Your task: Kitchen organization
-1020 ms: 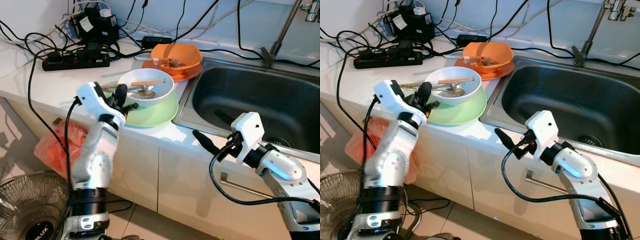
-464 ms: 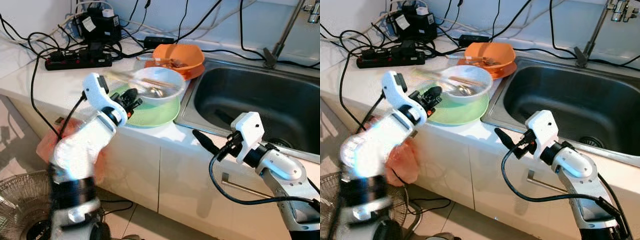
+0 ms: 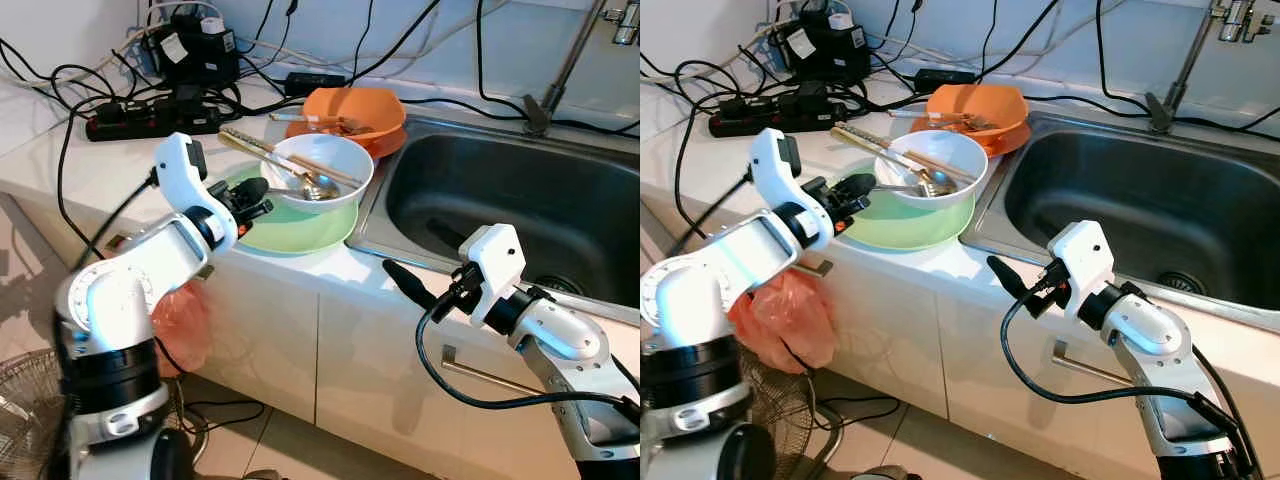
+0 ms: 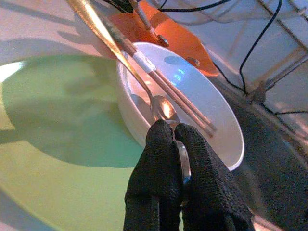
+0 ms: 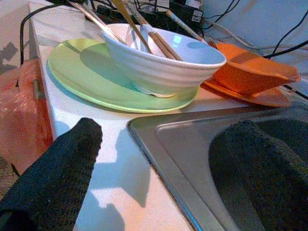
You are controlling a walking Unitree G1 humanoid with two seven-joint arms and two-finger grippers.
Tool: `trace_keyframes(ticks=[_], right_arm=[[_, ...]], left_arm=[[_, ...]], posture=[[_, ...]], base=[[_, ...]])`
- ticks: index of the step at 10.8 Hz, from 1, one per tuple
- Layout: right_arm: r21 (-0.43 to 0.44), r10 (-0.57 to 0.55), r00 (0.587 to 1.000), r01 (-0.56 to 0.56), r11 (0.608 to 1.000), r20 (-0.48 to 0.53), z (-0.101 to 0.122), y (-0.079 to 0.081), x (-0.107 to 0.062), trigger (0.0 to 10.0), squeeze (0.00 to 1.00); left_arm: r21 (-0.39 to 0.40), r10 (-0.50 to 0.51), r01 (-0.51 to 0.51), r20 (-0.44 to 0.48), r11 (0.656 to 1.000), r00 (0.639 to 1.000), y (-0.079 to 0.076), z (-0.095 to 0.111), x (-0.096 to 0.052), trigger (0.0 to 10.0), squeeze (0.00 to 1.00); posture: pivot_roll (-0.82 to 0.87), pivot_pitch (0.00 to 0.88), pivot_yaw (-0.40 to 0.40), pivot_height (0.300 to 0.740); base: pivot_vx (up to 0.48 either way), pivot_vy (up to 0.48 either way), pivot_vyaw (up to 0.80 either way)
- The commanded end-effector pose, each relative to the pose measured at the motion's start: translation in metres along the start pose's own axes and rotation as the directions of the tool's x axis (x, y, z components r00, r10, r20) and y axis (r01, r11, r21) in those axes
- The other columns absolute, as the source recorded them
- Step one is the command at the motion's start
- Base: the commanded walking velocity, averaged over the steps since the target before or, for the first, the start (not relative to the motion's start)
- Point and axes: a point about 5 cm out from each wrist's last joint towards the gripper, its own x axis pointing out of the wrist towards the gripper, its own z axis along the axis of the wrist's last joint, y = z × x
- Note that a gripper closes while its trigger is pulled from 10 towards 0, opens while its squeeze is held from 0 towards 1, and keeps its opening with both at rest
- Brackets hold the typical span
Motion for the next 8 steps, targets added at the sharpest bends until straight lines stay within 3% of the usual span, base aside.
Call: trace_keyframes(ticks=[1,5,8], right_arm=[[-0.013,0.003,1.000,-0.003,1.000,0.014,0.004,-0.001,0.004,10.0,0.00],[-0.009,0.006,1.000,-0.006,1.000,0.019,0.004,-0.001,0.007,10.0,0.00],[-0.007,0.006,1.000,-0.006,1.000,0.022,0.003,-0.001,0.008,10.0,0.00]], left_arm=[[0.044,0.044,-0.043,-0.015,0.998,0.999,0.004,0.005,-0.001,0.0,0.00],[0.102,0.037,-0.036,-0.008,0.994,0.999,0.009,0.023,-0.007,0.0,0.00],[0.121,-0.087,0.095,-0.069,0.988,0.994,-0.003,0.032,-0.011,0.0,0.00]], posture=[[0.14,0.014,0.022,0.740],[0.15,0.014,0.020,0.740],[0.16,0.015,0.022,0.740]], base=[[0.000,0.000,0.00],[0.000,0.000,0.00],[0.000,0.000,0.00]])
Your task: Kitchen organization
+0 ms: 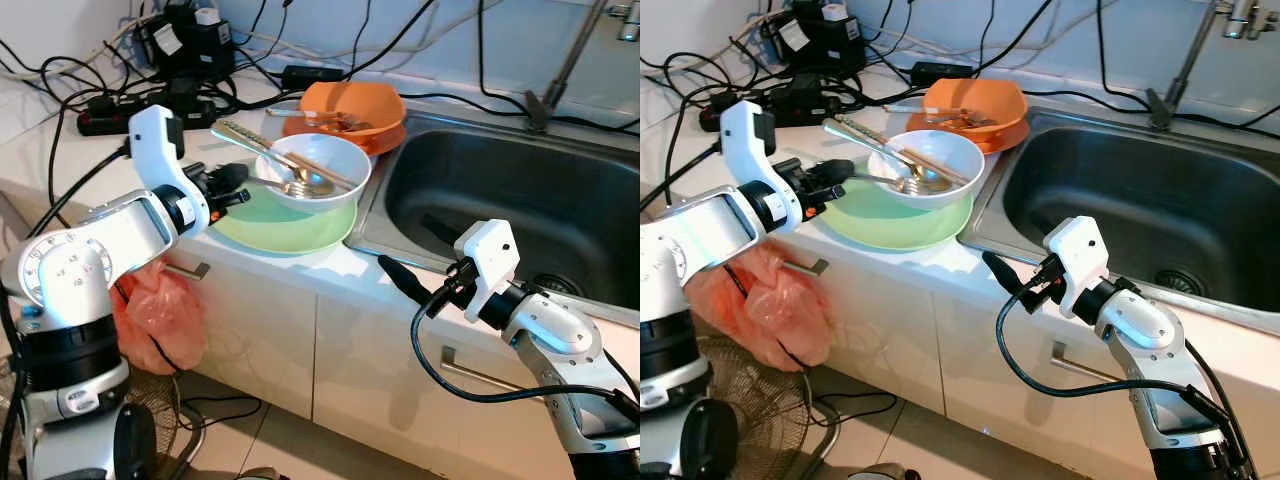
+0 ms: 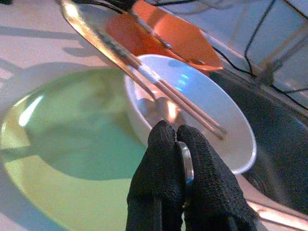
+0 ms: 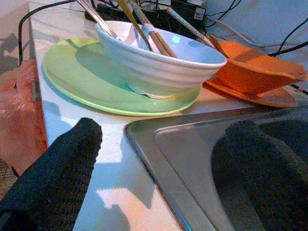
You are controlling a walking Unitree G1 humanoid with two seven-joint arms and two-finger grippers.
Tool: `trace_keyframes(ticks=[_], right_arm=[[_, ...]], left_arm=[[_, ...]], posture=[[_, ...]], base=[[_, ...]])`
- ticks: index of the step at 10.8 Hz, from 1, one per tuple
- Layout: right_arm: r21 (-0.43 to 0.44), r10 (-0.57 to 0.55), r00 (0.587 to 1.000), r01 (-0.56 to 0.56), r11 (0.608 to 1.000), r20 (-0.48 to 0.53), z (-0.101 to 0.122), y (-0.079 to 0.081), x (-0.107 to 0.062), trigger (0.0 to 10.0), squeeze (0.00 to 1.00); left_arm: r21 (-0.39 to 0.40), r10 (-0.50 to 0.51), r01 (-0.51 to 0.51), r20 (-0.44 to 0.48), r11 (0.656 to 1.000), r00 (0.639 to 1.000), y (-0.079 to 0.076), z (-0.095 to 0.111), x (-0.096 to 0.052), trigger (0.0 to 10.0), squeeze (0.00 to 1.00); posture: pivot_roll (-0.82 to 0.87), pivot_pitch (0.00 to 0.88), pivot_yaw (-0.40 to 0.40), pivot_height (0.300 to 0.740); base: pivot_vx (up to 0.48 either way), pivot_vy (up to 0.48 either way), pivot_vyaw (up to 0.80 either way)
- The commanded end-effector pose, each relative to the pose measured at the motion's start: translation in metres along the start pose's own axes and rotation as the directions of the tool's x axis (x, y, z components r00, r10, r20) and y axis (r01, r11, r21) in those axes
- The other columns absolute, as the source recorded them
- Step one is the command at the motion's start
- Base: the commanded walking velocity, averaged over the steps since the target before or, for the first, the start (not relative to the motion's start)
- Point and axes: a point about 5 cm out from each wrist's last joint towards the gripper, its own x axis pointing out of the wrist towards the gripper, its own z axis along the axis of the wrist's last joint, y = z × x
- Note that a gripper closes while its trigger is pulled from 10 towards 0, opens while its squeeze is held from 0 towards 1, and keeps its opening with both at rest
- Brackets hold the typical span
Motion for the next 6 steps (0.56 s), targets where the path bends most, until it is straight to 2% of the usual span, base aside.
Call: trace_keyframes(ticks=[1,6], right_arm=[[-0.013,0.001,1.000,-0.001,1.000,0.006,0.002,0.000,0.002,10.0,0.00],[-0.007,-0.001,1.000,0.002,1.000,0.009,0.000,0.001,0.003,10.0,0.00]], left_arm=[[0.008,-0.051,0.051,-0.008,0.999,0.999,-0.006,0.004,0.000,0.0,0.00],[0.032,-0.199,0.197,0.055,0.980,0.979,-0.025,0.025,-0.005,0.0,0.00]], posture=[[0.16,0.015,0.022,0.740],[0.16,0.015,0.025,0.740]], base=[[0.000,0.000,0.00],[0.000,0.000,0.00]])
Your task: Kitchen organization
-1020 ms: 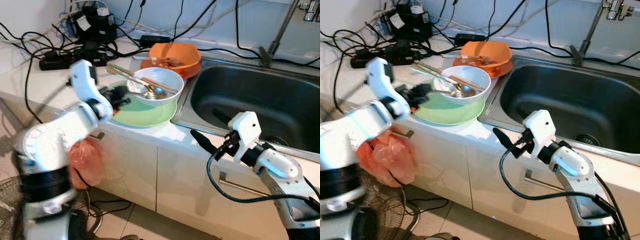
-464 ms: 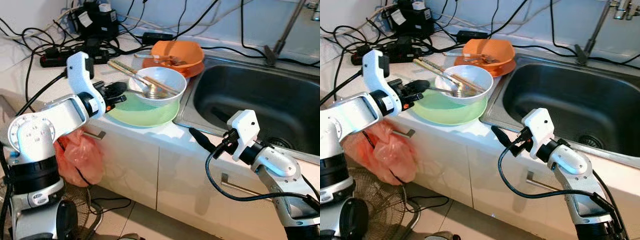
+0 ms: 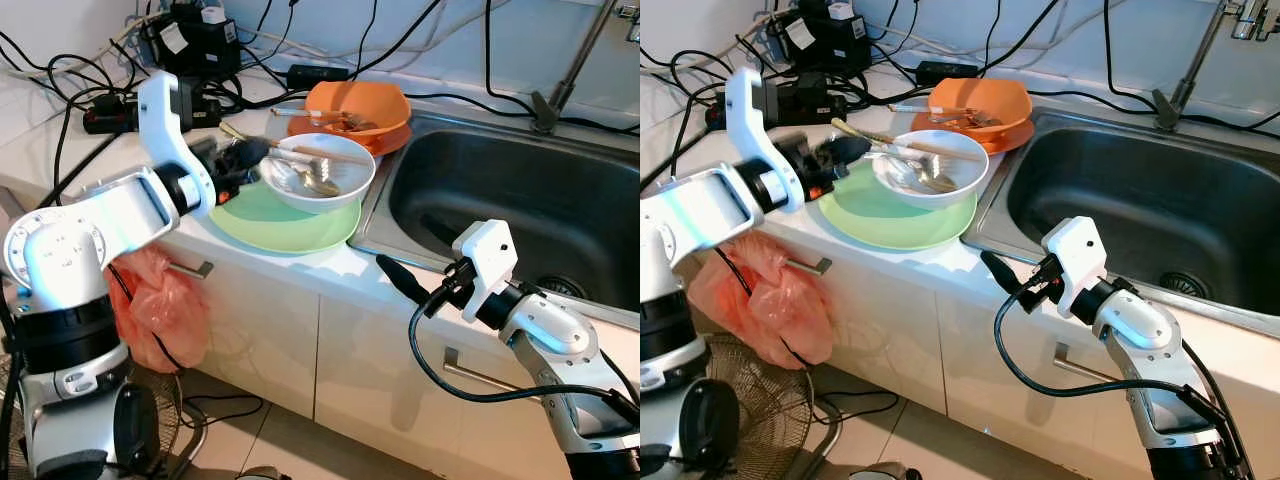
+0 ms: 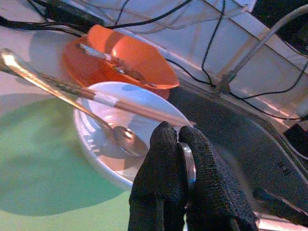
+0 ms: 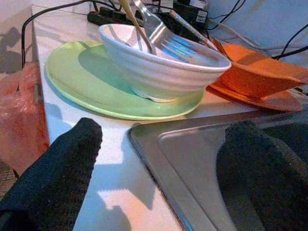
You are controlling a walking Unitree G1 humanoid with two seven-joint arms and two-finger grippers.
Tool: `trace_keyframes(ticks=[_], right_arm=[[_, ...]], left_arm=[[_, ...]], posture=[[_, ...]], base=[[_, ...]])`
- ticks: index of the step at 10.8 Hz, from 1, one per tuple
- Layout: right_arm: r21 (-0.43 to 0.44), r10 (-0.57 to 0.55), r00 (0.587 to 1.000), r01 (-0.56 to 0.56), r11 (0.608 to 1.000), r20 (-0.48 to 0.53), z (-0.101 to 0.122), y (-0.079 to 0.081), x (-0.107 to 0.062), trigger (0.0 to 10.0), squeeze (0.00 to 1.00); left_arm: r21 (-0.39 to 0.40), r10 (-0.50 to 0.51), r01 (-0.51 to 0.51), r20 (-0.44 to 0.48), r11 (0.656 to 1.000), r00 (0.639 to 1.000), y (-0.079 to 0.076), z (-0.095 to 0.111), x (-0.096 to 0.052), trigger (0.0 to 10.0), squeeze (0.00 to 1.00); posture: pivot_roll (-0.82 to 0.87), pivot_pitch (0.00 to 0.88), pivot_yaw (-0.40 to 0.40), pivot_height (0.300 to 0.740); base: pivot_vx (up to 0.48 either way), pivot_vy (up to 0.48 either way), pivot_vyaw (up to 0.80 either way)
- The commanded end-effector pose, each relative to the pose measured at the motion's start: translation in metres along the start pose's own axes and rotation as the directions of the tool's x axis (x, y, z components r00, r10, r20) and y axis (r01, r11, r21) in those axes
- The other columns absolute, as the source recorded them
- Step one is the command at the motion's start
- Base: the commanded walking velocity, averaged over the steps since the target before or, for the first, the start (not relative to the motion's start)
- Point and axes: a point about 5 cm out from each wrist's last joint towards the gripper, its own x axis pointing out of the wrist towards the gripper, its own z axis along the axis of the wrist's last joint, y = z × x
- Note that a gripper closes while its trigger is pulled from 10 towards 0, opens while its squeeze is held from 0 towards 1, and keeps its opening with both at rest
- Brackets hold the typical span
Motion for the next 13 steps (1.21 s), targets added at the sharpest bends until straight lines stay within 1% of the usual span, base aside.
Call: trace_keyframes(ticks=[1,2,3,5,6,7,8,9,10,11,12,13], right_arm=[[-0.008,0.000,1.000,0.000,1.000,-0.001,0.000,-0.001,0.001,10.0,0.00],[-0.008,-0.001,1.000,0.001,1.000,0.000,0.000,0.000,0.001,10.0,0.00],[-0.008,0.000,1.000,0.000,1.000,0.001,0.000,0.000,0.002,10.0,0.00],[-0.007,-0.002,1.000,0.002,1.000,0.001,0.000,0.000,0.002,10.0,0.00],[-0.006,-0.003,1.000,0.003,1.000,0.001,-0.001,0.000,0.002,10.0,0.00],[-0.003,-0.013,1.000,0.013,1.000,0.009,0.000,0.000,0.003,10.0,0.00],[0.007,-0.030,0.999,0.030,1.000,0.021,0.002,-0.002,0.004,10.0,0.00],[0.035,-0.049,0.998,0.048,0.998,0.033,0.004,-0.003,0.005,10.0,0.00],[0.074,-0.073,0.996,0.069,0.995,0.044,0.005,-0.003,0.006,10.0,0.00],[0.104,-0.092,0.994,0.086,0.991,0.055,0.006,-0.004,0.007,10.0,0.00],[0.183,-0.144,0.986,0.128,0.975,0.080,0.010,-0.008,0.009,10.0,0.00],[0.235,-0.182,0.979,0.156,0.959,0.094,0.013,-0.010,0.010,10.0,0.00]], left_arm=[[0.025,-0.054,0.054,0.013,0.998,0.998,-0.007,0.012,-0.003,0.0,0.00],[0.042,-0.051,0.050,0.013,0.998,0.999,-0.005,0.016,-0.005,0.0,0.00],[0.052,-0.040,0.040,0.004,0.998,0.999,-0.002,0.016,-0.005,0.0,0.00],[0.063,-0.087,0.089,-0.021,0.994,0.996,-0.008,0.012,-0.005,0.0,0.00],[0.055,-0.123,0.120,0.049,0.991,0.991,-0.013,0.021,0.000,0.0,0.00],[0.035,-0.148,0.145,0.110,0.989,0.983,-0.017,0.024,0.006,0.0,0.00],[0.035,-0.163,0.160,0.136,0.987,0.977,-0.020,0.021,0.010,0.0,0.00],[0.029,-0.179,0.176,0.172,0.984,0.969,-0.023,0.015,0.015,0.0,0.00],[0.043,-0.185,0.180,0.245,0.983,0.952,-0.025,0.009,0.022,0.0,0.00],[0.051,-0.194,0.187,0.288,0.981,0.938,-0.027,0.005,0.027,0.0,0.00],[0.039,-0.205,0.203,0.319,0.978,0.925,-0.030,-0.009,0.038,0.0,0.00],[0.023,-0.211,0.215,0.323,0.976,0.922,-0.032,-0.019,0.045,0.0,0.00]], posture=[[0.16,0.015,0.025,0.740],[0.16,0.016,0.026,0.740],[0.16,0.015,0.027,0.740],[0.16,0.015,0.029,0.740],[0.16,0.013,0.029,0.740],[0.15,0.007,0.032,0.740],[0.15,0.006,0.032,0.740],[0.14,0.006,0.032,0.740],[0.14,0.005,0.036,0.740],[0.13,0.004,0.039,0.740],[0.12,0.006,0.043,0.740],[0.11,0.008,0.048,0.740]], base=[[0.000,0.000,0.00],[0.000,0.000,0.00],[0.000,0.000,0.00],[0.000,0.000,0.00],[0.000,0.000,0.00],[0.000,0.000,0.00],[0.000,0.000,0.00],[0.000,0.000,0.00],[0.000,0.000,0.00],[0.000,0.000,0.00],[0.000,0.000,0.00],[0.000,0.000,0.00]])
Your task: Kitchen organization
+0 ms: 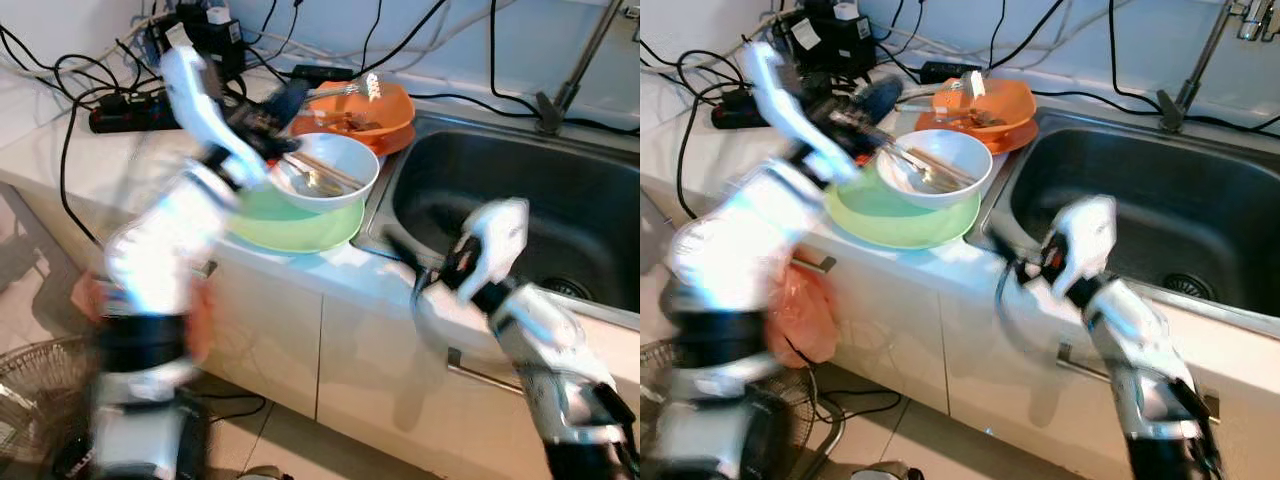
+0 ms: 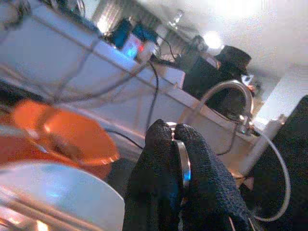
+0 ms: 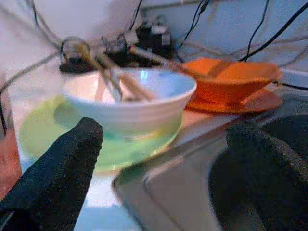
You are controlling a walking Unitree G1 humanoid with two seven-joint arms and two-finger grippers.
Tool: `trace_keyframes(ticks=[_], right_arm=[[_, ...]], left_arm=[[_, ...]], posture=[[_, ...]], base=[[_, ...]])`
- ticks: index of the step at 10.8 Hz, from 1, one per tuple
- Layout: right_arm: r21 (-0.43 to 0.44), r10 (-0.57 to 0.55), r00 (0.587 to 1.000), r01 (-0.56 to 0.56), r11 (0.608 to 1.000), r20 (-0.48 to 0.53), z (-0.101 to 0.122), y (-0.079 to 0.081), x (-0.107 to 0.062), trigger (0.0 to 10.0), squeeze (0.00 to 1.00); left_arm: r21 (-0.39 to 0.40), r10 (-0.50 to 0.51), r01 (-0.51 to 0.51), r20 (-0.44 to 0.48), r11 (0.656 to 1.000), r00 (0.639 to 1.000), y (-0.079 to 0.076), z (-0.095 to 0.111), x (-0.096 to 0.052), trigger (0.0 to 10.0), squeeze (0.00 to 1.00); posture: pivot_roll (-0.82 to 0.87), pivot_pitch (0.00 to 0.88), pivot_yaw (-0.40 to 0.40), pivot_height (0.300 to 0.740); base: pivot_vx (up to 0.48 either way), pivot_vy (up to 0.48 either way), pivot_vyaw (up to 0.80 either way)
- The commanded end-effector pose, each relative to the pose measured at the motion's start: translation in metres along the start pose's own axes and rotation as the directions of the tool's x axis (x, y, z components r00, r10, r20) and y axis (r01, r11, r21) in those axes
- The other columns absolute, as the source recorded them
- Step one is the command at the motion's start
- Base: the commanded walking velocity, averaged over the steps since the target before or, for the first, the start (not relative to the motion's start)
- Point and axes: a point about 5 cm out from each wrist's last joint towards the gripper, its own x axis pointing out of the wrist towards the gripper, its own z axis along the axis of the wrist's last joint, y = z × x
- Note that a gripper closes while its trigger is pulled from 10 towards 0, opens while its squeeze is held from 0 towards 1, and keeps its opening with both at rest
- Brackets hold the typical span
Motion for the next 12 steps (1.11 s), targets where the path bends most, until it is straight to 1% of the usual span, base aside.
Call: trace_keyframes(ticks=[1,2,3,4,5,7,8,9,10,11,12], right_arm=[[0.037,-0.052,0.998,0.051,0.998,0.018,0.005,-0.007,-0.001,10.0,0.00],[0.089,-0.102,0.994,0.099,0.991,0.040,0.009,-0.013,0.001,10.0,0.00],[0.143,-0.155,0.986,0.145,0.979,0.060,0.012,-0.017,0.002,10.0,0.00],[0.193,-0.188,0.980,0.171,0.966,0.071,0.014,-0.018,0.003,10.0,0.00],[0.211,-0.211,0.974,0.191,0.959,0.077,0.015,-0.018,0.003,10.0,0.00],[0.208,-0.238,0.968,0.217,0.954,0.079,0.016,-0.015,0.004,10.0,0.00],[0.216,-0.246,0.967,0.226,0.950,0.070,0.016,-0.013,0.004,10.0,0.00],[0.217,-0.247,0.966,0.227,0.949,0.070,0.016,-0.013,0.004,10.0,0.00],[0.221,-0.260,0.962,0.237,0.946,0.079,0.018,-0.015,0.004,10.0,0.00],[0.224,-0.262,0.962,0.238,0.945,0.082,0.019,-0.015,0.004,10.0,0.00],[0.249,-0.266,0.960,0.238,0.939,0.087,0.021,-0.015,0.007,10.0,0.00]], left_arm=[[0.000,-0.015,0.015,-0.013,1.000,1.000,0.001,-0.012,0.003,0.0,0.00],[-0.006,-0.049,0.049,-0.022,0.999,0.999,-0.002,-0.028,0.010,0.0,0.00],[-0.030,-0.081,0.080,-0.032,0.996,0.996,-0.007,-0.041,0.016,0.0,0.00],[-0.025,-0.090,0.089,-0.043,0.996,0.995,-0.009,-0.052,0.020,0.0,0.00],[-0.036,-0.106,0.105,-0.036,0.994,0.994,-0.013,-0.060,0.024,0.0,0.00],[-0.053,-0.116,0.115,-0.031,0.992,0.993,-0.016,-0.070,0.031,0.0,0.00],[-0.080,-0.120,0.118,-0.024,0.990,0.992,-0.018,-0.078,0.035,0.0,0.00],[-0.085,-0.120,0.118,-0.024,0.989,0.992,-0.019,-0.079,0.035,0.0,0.00],[-0.171,-0.118,0.114,-0.013,0.979,0.993,-0.020,-0.083,0.037,0.0,0.00],[-0.230,-0.124,0.119,-0.009,0.966,0.992,-0.022,-0.086,0.039,0.0,0.00],[-0.336,-0.117,0.107,-0.010,0.936,0.993,-0.019,-0.091,0.041,0.0,0.00]], posture=[[0.10,0.007,0.055,0.740],[0.09,0.009,0.060,0.740],[0.09,0.010,0.067,0.740],[0.08,0.015,0.074,0.740],[0.07,0.018,0.080,0.740],[0.06,0.022,0.091,0.740],[0.05,0.028,0.090,0.740],[0.05,0.029,0.090,0.740],[0.04,0.036,0.088,0.740],[0.04,0.040,0.088,0.740],[0.04,0.043,0.090,0.740]], base=[[0.000,0.000,0.00],[0.000,0.000,0.00],[0.000,0.000,0.00],[0.000,0.000,0.00],[0.000,0.000,0.00],[0.000,0.000,0.00],[0.000,0.000,-0.80],[0.000,0.000,-0.80],[0.000,0.000,0.00],[0.000,0.000,0.00],[0.000,0.000,0.00]])
